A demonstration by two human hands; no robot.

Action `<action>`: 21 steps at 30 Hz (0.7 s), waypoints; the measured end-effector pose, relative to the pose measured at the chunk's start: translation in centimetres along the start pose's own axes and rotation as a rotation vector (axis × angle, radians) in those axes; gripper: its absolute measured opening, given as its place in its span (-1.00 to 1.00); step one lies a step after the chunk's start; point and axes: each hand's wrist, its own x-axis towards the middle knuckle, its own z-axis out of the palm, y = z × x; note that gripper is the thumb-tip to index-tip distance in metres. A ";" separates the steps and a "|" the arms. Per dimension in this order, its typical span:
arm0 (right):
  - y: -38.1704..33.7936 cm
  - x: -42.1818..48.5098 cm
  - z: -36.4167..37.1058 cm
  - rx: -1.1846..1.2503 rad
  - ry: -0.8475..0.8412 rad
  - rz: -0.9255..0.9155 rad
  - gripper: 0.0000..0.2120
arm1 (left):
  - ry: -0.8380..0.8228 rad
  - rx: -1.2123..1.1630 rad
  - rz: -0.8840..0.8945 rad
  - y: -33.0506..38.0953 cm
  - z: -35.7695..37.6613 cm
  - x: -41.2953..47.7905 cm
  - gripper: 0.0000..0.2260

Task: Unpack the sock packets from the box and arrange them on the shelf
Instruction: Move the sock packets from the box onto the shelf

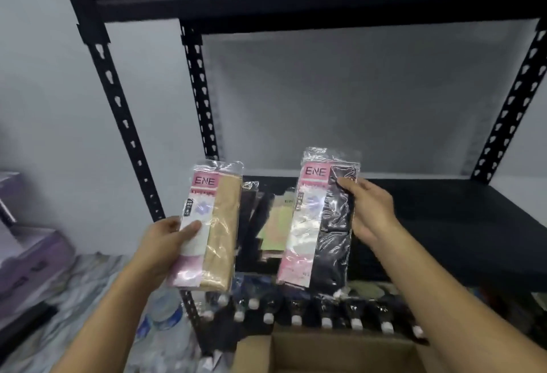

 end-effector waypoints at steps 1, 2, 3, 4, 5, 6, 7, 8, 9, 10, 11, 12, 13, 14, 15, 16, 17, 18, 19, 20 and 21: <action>0.3 1.6 0.7 -0.007 -0.012 0.028 -0.89 | 0.004 0.007 -0.014 0.2 0.1 1.5 -0.86; 0.7 3.2 1.4 -0.017 -0.020 0.052 -0.90 | 0.008 0.010 -0.031 0.4 0.3 2.8 -0.87; 1.1 4.9 2.0 -0.030 -0.022 0.077 -0.89 | 0.013 0.013 -0.052 0.5 0.6 4.1 -0.87; 1.8 6.4 2.5 -0.043 -0.023 0.108 -0.86 | 0.015 0.012 -0.076 0.5 0.8 5.4 -0.87; 2.4 7.8 3.0 -0.057 -0.020 0.138 -0.81 | 0.017 0.008 -0.104 0.3 1.1 6.6 -0.87; 3.1 9.1 3.4 -0.072 -0.008 0.159 -0.77 | 0.020 0.005 -0.129 0.0 1.3 7.7 -0.87; 3.7 10.4 3.7 -0.091 0.004 0.175 -0.73 | 0.028 0.007 -0.150 -0.3 1.4 8.7 -0.87; 4.4 11.5 4.0 -0.118 0.010 0.191 -0.71 | 0.039 0.015 -0.170 -0.8 1.5 9.6 -0.87; 5.0 12.4 4.3 -0.153 0.008 0.207 -0.70 | 0.047 0.036 -0.188 -1.3 1.6 10.5 -0.85; 5.8 13.4 4.4 -0.189 0.016 0.222 -0.71 | 0.052 0.072 -0.199 -1.8 1.7 11.3 -0.82; 6.5 14.2 4.5 -0.234 0.027 0.232 -0.75 | 0.058 0.117 -0.202 -2.3 1.8 12.0 -0.81; 7.2 14.8 4.7 -0.296 0.037 0.243 -0.82 | 0.069 0.174 -0.195 -2.7 2.0 12.5 -0.80; 7.8 15.4 4.8 -0.348 0.044 0.247 -0.88 | 0.086 0.243 -0.176 -2.9 2.3 13.0 -0.81; 8.5 15.9 4.8 -0.399 0.060 0.242 -0.91 | 0.101 0.327 -0.152 -2.9 2.6 13.4 -0.80; 9.0 16.3 4.9 -0.447 0.085 0.219 -0.91 | 0.113 0.422 -0.128 -2.8 2.9 13.5 -0.79; 9.5 16.7 5.0 -0.503 0.114 0.182 -0.90 | 0.120 0.522 -0.106 -2.6 3.3 13.5 -0.78; 9.8 16.9 5.1 -0.572 0.134 0.140 -0.88 | 0.121 0.612 -0.085 -2.5 3.6 13.4 -0.77; 10.0 17.0 5.2 -0.643 0.139 0.110 -0.85 | 0.125 0.677 -0.069 -2.5 4.0 13.4 -0.75; 10.1 17.0 5.4 -0.698 0.137 0.093 -0.82 | 0.133 0.717 -0.057 -2.6 4.2 13.4 -0.72; 10.3 17.1 5.4 -0.737 0.140 0.082 -0.80 | 0.142 0.738 -0.050 -2.7 4.4 13.4 -0.70; 10.4 17.1 5.4 -0.763 0.146 0.077 -0.78 | 0.150 0.752 -0.046 -2.8 4.5 13.3 -0.69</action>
